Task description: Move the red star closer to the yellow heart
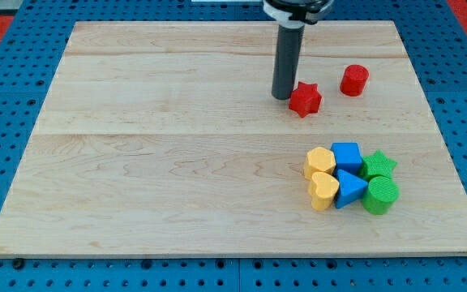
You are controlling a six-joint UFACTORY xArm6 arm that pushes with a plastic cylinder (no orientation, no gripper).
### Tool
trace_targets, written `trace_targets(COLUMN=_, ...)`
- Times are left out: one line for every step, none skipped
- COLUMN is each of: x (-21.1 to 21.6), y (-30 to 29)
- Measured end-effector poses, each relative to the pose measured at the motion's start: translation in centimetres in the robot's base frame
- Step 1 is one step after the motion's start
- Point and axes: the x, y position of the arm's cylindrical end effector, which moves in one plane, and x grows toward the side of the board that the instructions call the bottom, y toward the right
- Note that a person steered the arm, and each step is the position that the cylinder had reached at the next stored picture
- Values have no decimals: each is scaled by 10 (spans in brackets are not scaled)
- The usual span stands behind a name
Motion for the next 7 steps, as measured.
trace_targets(x=-16, y=-28)
trace_targets(x=-26, y=-7)
trace_targets(x=-24, y=59)
trace_targets(x=-24, y=107)
trace_targets(x=-3, y=108)
trace_targets(x=22, y=89)
trace_targets(x=12, y=38)
